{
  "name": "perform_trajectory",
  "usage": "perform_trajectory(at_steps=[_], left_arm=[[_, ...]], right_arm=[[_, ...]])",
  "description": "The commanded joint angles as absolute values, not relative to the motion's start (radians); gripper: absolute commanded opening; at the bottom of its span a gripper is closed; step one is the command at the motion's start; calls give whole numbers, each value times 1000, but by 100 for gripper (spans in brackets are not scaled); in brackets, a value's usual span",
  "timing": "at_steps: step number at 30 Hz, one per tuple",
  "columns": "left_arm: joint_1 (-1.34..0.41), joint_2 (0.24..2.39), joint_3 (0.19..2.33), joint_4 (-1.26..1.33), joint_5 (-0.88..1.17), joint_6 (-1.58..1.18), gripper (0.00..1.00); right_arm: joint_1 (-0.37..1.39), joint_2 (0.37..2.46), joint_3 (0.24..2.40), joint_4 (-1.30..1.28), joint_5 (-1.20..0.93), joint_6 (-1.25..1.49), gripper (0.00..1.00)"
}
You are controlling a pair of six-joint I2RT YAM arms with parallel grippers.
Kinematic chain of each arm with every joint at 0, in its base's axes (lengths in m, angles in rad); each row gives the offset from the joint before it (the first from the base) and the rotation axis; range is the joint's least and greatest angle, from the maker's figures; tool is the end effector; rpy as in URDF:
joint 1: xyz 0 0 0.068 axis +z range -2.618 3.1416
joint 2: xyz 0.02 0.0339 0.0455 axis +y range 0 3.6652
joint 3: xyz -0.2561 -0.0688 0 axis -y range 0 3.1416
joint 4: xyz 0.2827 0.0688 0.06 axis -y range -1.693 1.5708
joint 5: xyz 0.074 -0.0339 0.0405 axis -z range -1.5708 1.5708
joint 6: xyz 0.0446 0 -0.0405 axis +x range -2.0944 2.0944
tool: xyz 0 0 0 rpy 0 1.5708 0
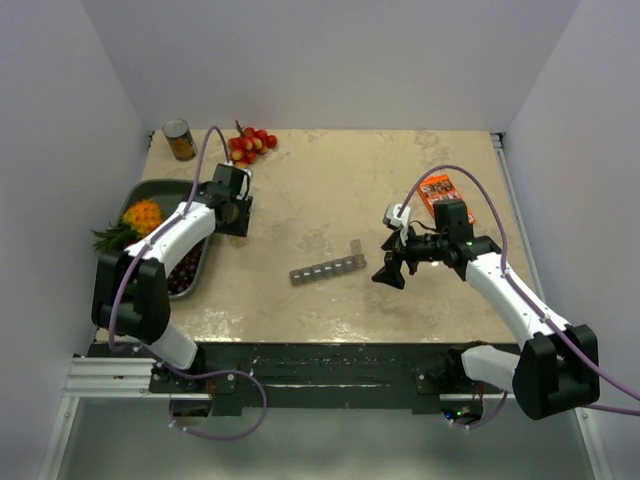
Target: Sort the pills into containers
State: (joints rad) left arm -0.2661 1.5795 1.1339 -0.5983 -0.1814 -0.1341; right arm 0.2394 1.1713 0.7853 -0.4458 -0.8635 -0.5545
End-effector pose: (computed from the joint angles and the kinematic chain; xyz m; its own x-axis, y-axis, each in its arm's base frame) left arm 0.3518 -0.0876 0.2000 -0.8493 0.0952 -0.5192 0.0581 0.9945 0.0873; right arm 0.2584 0.0980 0.2225 -0.2675 -0.4175 -0.8684 -0.9319 0.3412 0.1230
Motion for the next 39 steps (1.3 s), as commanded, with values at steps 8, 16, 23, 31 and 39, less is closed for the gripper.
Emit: perform_trajectory(at_steps=[8,16,23,31,39], left_arm=[[-219,1580,1195,-586,-187,-136,54],[-209,1516,1200,-594,-158,-147,63],[-207,1425,1193,-607,-130,-150,70],[-207,1208,1111,-569,-45,-153,79],[-207,1043,1026,-523,93,-172,87]], right_arm=[[222,1157,784,-436,-862,-575,99],[216,1155,787,-437,-861,-577,99],[209,1157,784,-440,-861,-578,99],[198,1163,785,-440,-867,-578,99],[186,1167,787,-445,-865,-577,99]])
